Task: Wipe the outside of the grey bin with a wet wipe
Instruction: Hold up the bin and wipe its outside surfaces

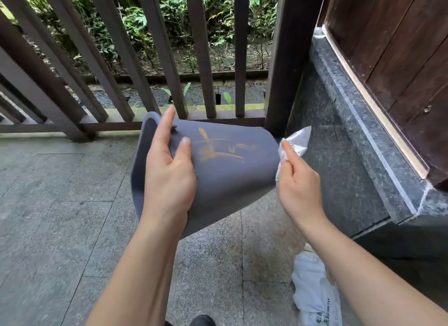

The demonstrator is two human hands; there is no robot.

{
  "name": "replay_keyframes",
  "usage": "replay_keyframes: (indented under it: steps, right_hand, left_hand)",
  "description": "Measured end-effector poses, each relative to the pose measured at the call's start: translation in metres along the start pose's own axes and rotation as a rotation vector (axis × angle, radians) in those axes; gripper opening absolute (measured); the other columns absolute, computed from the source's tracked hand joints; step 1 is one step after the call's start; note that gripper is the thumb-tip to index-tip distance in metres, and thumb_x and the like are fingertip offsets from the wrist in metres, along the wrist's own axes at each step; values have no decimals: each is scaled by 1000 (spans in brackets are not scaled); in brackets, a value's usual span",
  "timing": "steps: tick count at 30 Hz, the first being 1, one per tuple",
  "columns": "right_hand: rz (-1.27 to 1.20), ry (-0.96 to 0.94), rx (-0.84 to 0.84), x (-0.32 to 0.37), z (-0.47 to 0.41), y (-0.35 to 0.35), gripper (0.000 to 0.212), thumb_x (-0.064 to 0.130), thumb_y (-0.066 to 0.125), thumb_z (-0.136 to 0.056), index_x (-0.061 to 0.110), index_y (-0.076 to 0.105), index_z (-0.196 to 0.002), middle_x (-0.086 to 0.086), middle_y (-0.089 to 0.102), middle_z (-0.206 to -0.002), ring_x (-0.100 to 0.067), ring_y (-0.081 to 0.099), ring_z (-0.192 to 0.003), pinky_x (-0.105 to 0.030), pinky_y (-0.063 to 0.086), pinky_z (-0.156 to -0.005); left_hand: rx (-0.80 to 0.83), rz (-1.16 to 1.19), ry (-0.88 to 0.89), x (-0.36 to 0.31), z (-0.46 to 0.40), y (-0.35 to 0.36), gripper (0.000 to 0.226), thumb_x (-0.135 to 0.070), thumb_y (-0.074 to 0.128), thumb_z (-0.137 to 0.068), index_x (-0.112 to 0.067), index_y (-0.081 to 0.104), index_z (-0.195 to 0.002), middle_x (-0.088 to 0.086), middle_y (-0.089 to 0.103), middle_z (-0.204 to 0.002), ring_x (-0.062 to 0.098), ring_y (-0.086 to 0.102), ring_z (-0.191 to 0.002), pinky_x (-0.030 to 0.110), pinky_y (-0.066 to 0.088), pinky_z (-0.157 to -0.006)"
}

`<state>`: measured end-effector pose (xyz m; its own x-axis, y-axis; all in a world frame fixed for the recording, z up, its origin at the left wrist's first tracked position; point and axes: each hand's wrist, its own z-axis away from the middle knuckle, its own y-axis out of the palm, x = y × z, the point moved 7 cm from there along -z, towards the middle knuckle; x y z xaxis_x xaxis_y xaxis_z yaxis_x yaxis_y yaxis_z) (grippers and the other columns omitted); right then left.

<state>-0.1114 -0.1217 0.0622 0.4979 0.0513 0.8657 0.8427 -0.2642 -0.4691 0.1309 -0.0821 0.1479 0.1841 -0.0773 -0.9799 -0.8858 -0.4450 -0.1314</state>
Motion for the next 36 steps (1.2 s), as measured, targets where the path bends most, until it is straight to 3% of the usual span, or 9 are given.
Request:
replay_keyframes:
  steps: [5, 9, 12, 14, 17, 22, 27, 32, 36]
  right_hand:
    - [50, 78, 154, -6, -3, 19, 44, 28, 34, -108, 26, 43, -150, -2, 54, -148, -23, 48, -134, -27, 34, -97]
    - [53, -30, 221, 19, 14, 31, 50, 40, 27, -108, 25, 34, -155, 12, 36, -158, -1, 25, -146, -18, 18, -114]
    - [-47, -208, 303, 50, 37, 39, 56, 50, 22, -103, 31, 31, -155, 21, 30, -157, 11, 16, -145, -5, 10, -112]
    - [-110, -269, 374, 66, 50, 41, 57, 53, 20, -102, 34, 27, -155, 17, 25, -163, 6, 12, -150, -13, 11, -118]
    - [-105, -412, 423, 90, 74, 41, 56, 44, 22, -106, 22, 24, -158, 7, 24, -166, -5, 10, -154, -29, 12, -125]
    - [27, -583, 377, 92, 98, 33, 54, 26, 33, -104, 7, 34, -154, -8, 35, -161, -18, 24, -153, -43, 28, -121]
    - [217, -200, 227, 48, 52, 9, 53, 41, 27, -105, 21, 42, -151, -6, 54, -148, -21, 45, -139, -33, 37, -110]
    - [193, -34, 198, 24, 22, -7, 53, 42, 28, -106, 22, 36, -154, 4, 39, -159, -11, 27, -149, -11, 14, -107]
    - [112, -173, 275, 48, 33, 0, 58, 41, 29, -100, 21, 39, -153, 4, 41, -157, -9, 28, -148, -13, 15, -115]
  left_hand:
    - [201, -24, 69, -6, 8, 11, 52, -9, 51, -106, -36, 45, -150, -41, 43, -136, -28, 34, -130, 5, 28, -110]
    - [303, -3, 49, -1, 14, 21, 55, -4, 51, -105, -40, 49, -147, -48, 56, -119, -21, 48, -122, 9, 36, -104]
    - [394, -56, 43, 4, 17, 34, 56, -8, 51, -105, -44, 51, -147, -24, 58, -71, 3, 48, -64, 14, 44, -65]
    - [425, -77, 36, 6, 19, 40, 55, -9, 50, -106, -45, 50, -146, -20, 52, -62, 4, 42, -53, 15, 39, -52]
    - [387, -34, -12, 10, 16, 38, 52, -9, 51, -106, -43, 52, -145, -21, 70, -108, -5, 65, -93, 14, 50, -83]
    - [338, 6, -51, 14, 11, 33, 49, -8, 50, -106, -43, 54, -140, -32, 67, -75, -13, 56, -68, 4, 46, -64]
    - [365, 37, -43, 7, 14, 37, 51, -14, 52, -107, -49, 49, -144, -36, 55, -68, -14, 50, -65, 1, 41, -63]
    - [438, 63, -7, -5, 25, 44, 54, -16, 52, -107, -47, 45, -150, -43, 55, -132, -15, 55, -114, 12, 45, -96]
    - [474, 39, -7, 0, 27, 48, 52, -12, 52, -106, -43, 48, -148, -47, 61, -93, -22, 55, -86, -1, 42, -80]
